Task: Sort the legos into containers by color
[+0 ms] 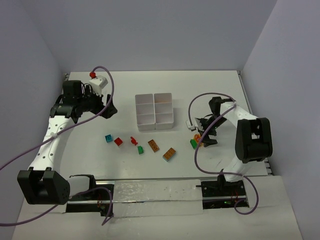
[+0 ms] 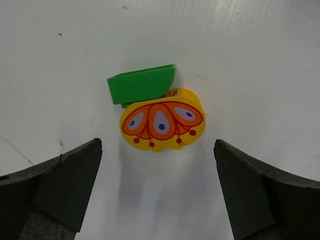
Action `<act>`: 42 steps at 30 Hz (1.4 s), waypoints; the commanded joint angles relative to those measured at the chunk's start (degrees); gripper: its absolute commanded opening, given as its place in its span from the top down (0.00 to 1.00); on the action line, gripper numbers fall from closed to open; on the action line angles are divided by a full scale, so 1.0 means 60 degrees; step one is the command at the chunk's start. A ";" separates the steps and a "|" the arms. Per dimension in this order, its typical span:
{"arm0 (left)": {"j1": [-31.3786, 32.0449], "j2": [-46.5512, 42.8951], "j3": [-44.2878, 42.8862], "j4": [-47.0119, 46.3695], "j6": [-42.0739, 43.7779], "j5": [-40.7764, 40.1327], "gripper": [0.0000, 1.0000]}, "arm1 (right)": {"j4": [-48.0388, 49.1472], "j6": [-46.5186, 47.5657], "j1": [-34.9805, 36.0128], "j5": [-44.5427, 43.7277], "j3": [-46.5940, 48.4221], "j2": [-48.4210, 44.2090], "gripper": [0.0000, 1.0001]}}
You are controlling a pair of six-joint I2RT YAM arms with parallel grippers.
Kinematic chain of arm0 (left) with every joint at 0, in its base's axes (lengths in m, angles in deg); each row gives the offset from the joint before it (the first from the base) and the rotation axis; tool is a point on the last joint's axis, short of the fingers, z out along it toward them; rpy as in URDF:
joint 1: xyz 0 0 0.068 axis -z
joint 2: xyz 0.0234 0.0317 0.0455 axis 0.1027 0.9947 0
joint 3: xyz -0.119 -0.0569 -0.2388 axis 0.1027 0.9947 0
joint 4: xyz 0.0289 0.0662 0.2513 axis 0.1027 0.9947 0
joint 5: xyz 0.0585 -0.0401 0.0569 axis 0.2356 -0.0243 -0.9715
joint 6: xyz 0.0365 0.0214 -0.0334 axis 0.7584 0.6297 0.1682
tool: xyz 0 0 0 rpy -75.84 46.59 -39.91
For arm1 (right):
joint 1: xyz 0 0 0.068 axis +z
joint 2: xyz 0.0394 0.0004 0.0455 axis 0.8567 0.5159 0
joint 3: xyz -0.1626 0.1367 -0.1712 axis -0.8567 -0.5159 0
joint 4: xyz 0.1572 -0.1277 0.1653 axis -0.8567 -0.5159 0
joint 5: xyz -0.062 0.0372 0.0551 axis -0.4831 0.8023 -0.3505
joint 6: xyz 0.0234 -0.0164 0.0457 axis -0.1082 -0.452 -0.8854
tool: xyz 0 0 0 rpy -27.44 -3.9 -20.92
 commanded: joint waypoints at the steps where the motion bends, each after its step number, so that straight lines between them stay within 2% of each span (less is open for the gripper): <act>1: 0.0064 0.0112 -0.0305 0.0038 0.0130 -0.0118 0.01 | 0.0484 -0.0270 0.0105 -0.0087 0.0505 0.0305 0.00; 17: 0.0108 0.0208 -0.0299 0.0007 0.0218 -0.0424 0.01 | 0.1133 0.0120 0.0907 -0.0948 -0.0316 0.0158 0.00; 42: 0.0122 0.0122 -0.0133 -0.0090 0.0159 -0.0681 0.01 | 0.1684 0.0902 0.1393 -0.1085 -0.0820 -0.0221 0.00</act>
